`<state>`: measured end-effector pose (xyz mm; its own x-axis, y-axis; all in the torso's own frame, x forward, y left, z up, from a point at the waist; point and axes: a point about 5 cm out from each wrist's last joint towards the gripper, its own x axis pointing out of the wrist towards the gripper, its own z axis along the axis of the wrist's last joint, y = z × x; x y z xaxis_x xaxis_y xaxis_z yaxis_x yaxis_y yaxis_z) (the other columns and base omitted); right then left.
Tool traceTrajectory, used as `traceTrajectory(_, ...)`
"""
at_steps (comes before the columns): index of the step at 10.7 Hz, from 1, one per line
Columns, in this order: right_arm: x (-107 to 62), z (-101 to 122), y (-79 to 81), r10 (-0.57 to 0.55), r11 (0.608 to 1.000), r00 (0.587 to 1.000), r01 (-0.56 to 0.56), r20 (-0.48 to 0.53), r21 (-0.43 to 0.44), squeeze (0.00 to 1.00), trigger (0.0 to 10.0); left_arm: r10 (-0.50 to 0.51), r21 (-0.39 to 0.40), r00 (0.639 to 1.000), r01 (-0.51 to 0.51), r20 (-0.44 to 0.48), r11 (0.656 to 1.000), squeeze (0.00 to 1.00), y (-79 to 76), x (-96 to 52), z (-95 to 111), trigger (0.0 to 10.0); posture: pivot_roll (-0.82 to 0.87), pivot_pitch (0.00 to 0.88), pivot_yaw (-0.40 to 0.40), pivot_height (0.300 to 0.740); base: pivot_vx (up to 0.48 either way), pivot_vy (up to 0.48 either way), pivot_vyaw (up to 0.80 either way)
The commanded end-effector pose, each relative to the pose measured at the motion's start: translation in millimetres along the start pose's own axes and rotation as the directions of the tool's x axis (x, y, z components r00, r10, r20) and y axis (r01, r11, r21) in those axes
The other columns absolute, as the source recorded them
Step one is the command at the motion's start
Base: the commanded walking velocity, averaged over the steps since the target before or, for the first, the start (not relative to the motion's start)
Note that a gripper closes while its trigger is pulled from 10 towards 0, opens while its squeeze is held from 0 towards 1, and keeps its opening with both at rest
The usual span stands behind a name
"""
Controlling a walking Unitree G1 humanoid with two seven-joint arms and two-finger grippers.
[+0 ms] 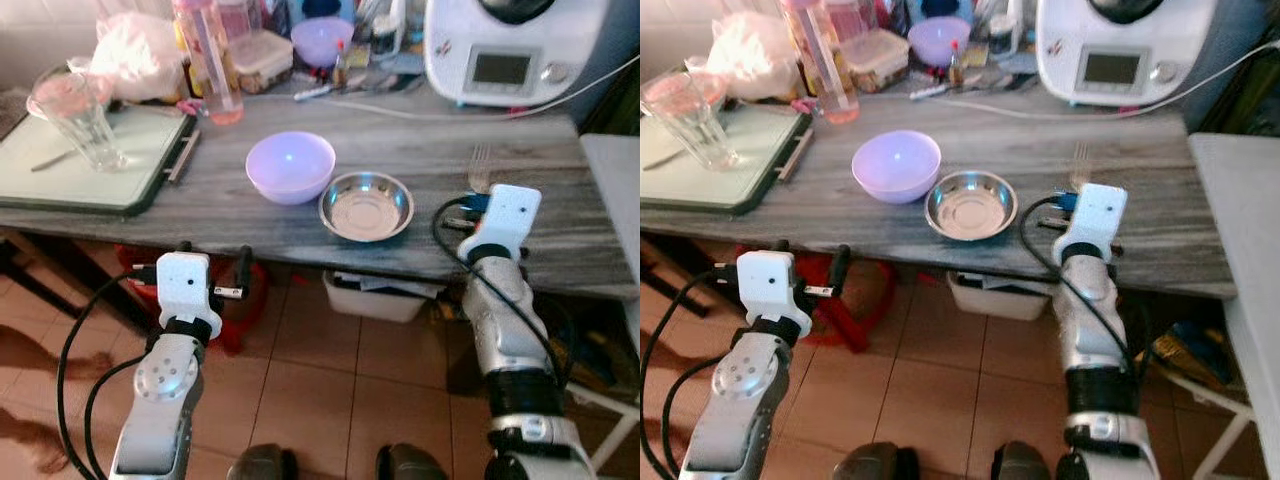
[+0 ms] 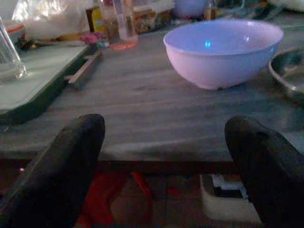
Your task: Setting the table
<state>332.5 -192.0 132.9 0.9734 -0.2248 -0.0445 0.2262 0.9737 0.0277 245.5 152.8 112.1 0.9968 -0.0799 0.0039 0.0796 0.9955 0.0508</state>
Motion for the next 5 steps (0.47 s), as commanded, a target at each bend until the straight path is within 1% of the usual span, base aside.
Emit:
traceTrajectory(1,3.4,0.9,6.9,0.027,1.0,0.999,-0.027,-0.023,0.011,0.0,0.0,0.0,0.02,1.0,0.001,-0.013,1.0,0.0,4.1,-3.5,0.9,10.0,0.09,0.17,0.108,0.74,0.0,0.0,0.0)
traceTrajectory(2,3.4,-2.7,8.9,0.035,0.999,0.998,-0.034,-0.046,0.016,0.0,0.0,0.003,0.023,1.0,-0.002,-0.017,1.0,0.0,5.4,-4.4,0.9,10.0,0.1,0.17,0.108,0.74,0.0,0.0,0.0)
traceTrajectory(3,3.9,-8.2,14.3,0.062,0.998,0.995,-0.06,-0.08,0.019,0.0,0.0,0.009,0.03,1.0,-0.008,-0.023,1.0,0.0,7.1,-5.2,1.2,10.0,0.1,0.169,0.108,0.74,0.0,0.0,0.0)
traceTrajectory(5,8.3,-6.5,21.7,0.09,0.995,0.992,-0.087,-0.086,0.037,0.0,0.0,0.008,0.032,0.999,-0.007,-0.031,0.999,0.0,6.8,-5.6,1.7,10.0,0.11,0.171,0.112,0.74,0.0,0.0,0.0)
